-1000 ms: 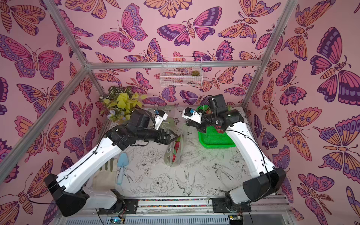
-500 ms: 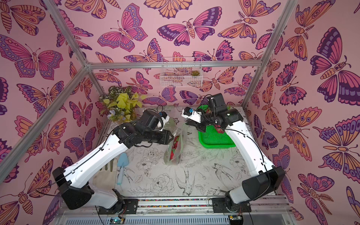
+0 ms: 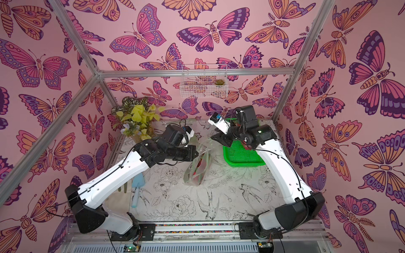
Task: Open the zip-top bag and take out the dragon fruit
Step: Adjust the zipper food storage bag at the center of the board.
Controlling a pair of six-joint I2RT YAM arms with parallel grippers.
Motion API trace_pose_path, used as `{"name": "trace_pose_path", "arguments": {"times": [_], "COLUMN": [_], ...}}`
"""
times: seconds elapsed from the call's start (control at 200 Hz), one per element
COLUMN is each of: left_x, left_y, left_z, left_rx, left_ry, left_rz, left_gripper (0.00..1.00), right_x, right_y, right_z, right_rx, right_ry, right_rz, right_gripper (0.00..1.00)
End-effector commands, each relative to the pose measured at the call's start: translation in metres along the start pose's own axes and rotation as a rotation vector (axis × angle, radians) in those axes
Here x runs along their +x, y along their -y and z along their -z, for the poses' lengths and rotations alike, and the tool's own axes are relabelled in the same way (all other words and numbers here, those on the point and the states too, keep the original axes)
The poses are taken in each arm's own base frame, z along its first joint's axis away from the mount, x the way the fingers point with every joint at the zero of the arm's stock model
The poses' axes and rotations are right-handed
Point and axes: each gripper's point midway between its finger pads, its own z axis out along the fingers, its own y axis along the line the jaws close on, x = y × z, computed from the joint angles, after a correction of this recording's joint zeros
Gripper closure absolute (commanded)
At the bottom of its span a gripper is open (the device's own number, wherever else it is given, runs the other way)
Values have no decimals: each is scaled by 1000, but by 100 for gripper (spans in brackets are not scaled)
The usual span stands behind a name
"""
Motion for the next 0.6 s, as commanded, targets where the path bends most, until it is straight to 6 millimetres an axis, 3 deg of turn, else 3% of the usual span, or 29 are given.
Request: {"name": "trace_pose_path", "arguments": {"times": [0.0,0.1,0.23,0.28,0.346,0.386,0.596], "left_x": [-11,-14,-16,-17,-21,-23,-28], "left_y": [9,10,15,19,22,23,30], "left_z": [-6,-13,-24,-25,-23,-22,-13], "left_rx": [42,51,75,90,98,101,135], "left_ry": [55,75,85,95,116,125,156], "left_rz": [60,92,123,125,125,125,123], "left_gripper": [100,100,100,100,100,100,100], "right_x": [-26,-27,-24,-23,-21,-21,-15], "right_y": [-2,-13,-32,-45,-61,-67,-75], "right_z": [42,62,69,66,59,55,38], "right_rx": [83,81,-5,-91,-208,-258,-279], "right_ry": [92,85,49,24,-7,-18,-40], "right_rz": [-265,-440,-703,-780,-885,-939,-1080], "right_gripper": [43,37,44,24,17,0,1]}}
